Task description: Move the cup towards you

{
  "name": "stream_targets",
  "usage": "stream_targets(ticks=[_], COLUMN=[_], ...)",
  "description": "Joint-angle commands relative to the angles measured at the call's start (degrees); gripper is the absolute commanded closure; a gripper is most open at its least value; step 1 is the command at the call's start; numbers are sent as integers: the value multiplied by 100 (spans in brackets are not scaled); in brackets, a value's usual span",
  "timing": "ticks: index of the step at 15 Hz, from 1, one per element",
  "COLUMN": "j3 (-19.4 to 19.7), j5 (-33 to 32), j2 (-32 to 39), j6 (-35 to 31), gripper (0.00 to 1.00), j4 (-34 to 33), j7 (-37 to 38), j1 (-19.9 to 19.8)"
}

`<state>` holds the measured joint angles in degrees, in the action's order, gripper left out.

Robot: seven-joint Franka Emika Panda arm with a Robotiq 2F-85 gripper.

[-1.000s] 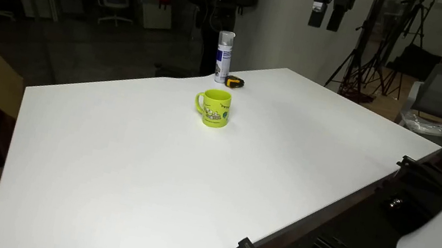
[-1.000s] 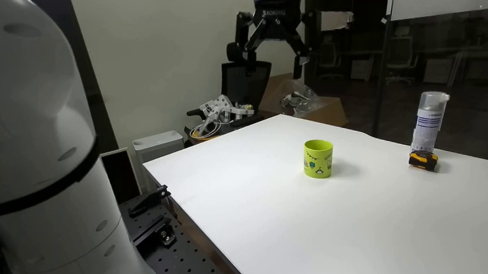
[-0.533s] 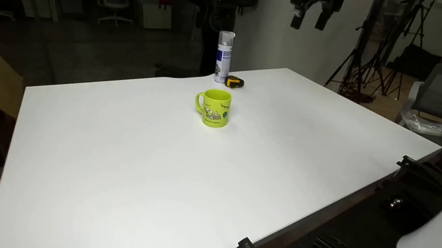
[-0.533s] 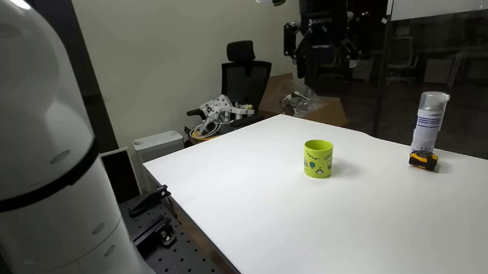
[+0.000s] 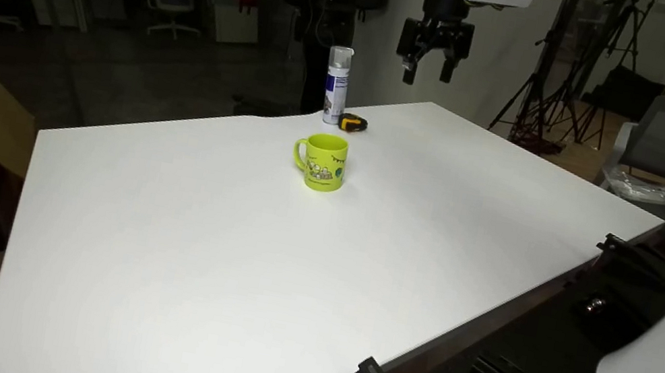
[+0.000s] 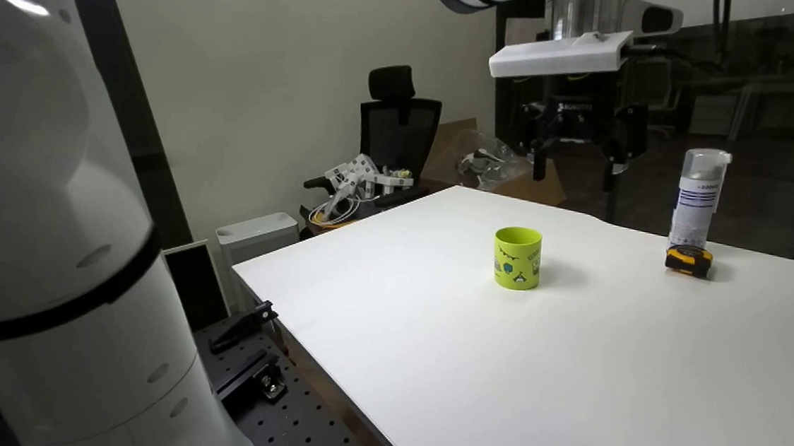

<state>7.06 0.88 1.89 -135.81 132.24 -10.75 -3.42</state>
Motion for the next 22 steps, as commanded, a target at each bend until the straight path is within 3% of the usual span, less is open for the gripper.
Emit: stream_targets(ticks=[1, 4, 9, 19, 22], j3=[-71, -86, -340, -684, -745], j5=[-6, -51, -27, -599, -941], j2=[-24, -49, 750, 2980, 3450], j6=[14, 150, 337, 1094, 1305], gripper=[0, 0, 0, 0, 0], j4=[15, -46, -633, -2811, -3451], j7=[0, -31, -324, -735, -779], j1=[-85, -73, 43, 80, 252])
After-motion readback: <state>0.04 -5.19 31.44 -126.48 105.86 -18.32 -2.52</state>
